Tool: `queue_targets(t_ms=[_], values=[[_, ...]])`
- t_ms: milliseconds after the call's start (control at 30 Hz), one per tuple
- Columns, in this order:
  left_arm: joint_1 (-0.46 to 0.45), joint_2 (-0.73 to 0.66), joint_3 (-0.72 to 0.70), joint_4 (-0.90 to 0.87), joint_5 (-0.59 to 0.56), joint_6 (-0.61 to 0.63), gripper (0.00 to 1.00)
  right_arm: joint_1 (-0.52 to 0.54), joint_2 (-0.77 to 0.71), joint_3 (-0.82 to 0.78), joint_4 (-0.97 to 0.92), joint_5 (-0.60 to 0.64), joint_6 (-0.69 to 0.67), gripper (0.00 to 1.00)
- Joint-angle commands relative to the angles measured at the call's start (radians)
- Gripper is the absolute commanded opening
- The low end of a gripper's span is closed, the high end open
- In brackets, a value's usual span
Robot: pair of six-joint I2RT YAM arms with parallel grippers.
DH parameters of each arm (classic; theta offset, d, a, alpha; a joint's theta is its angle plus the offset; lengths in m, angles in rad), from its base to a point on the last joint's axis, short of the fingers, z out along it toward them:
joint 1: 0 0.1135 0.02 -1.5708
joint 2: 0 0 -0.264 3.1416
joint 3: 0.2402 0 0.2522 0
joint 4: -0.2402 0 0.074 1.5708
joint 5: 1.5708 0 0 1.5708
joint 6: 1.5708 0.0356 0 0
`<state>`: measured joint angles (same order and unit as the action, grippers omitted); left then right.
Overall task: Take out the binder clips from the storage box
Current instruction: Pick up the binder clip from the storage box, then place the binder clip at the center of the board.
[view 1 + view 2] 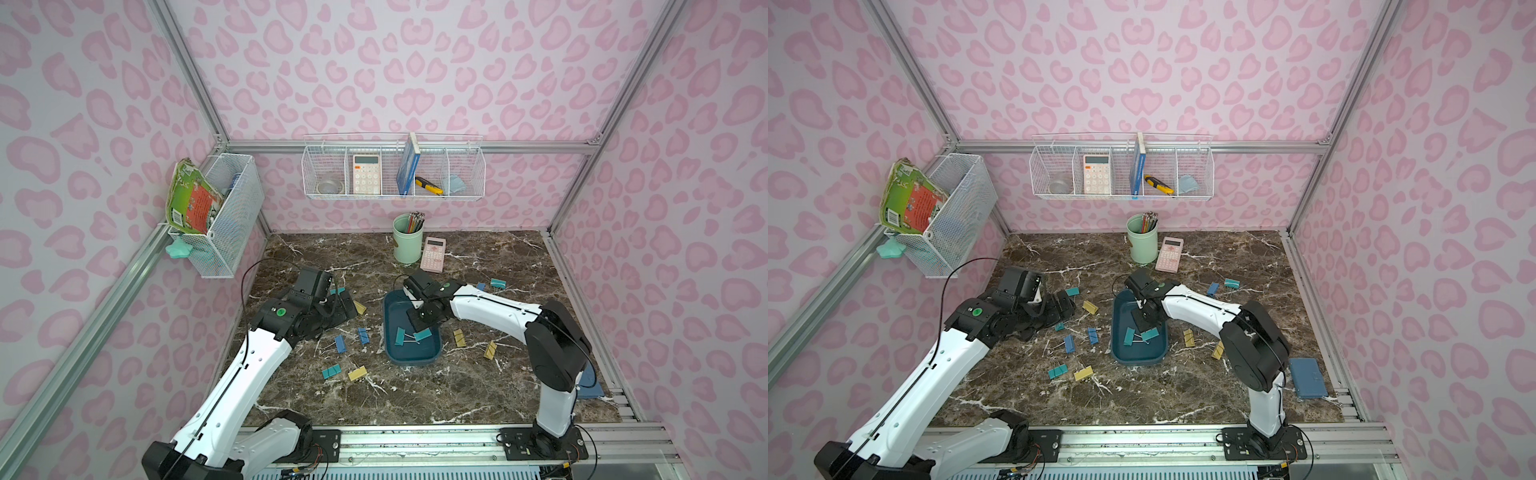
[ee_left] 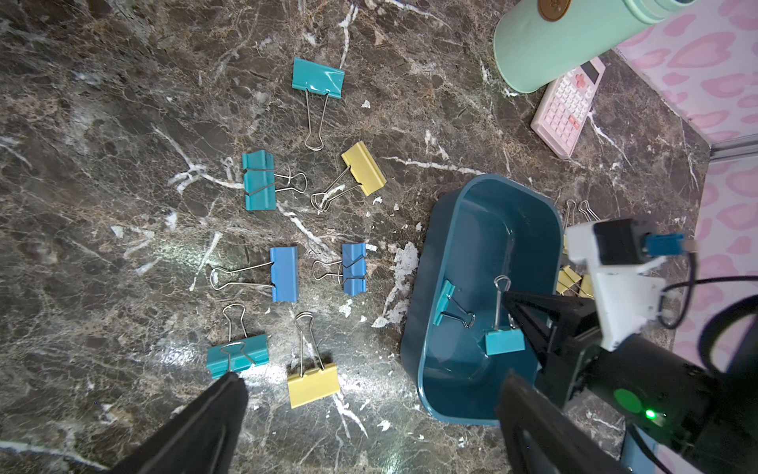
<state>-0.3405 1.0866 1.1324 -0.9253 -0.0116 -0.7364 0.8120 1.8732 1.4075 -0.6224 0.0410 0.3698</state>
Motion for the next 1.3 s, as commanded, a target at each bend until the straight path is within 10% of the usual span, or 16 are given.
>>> queue_targets(t_ms=[0,367,933,1267], values=[[0.0,-0.003,0.002,-0.001,0.005,-0.001,0.99,-0.021,-0.032,0.015,-0.006,0.008,0.016,0.0],[-0.013,0.014,0.006,0.071,0.092,0.002,0.99,-0.171,-0.202,-0.056,-0.024,0.104,0.058,0.0],[-0.201,0.161,0.071,0.069,0.069,-0.015,0.99,-0.788,-0.318,-0.381,0.222,0.077,0.096,0.0],[-0.224,0.169,0.086,0.036,0.014,-0.024,0.99,-0.866,-0.339,-0.457,0.23,0.01,0.098,0.0]])
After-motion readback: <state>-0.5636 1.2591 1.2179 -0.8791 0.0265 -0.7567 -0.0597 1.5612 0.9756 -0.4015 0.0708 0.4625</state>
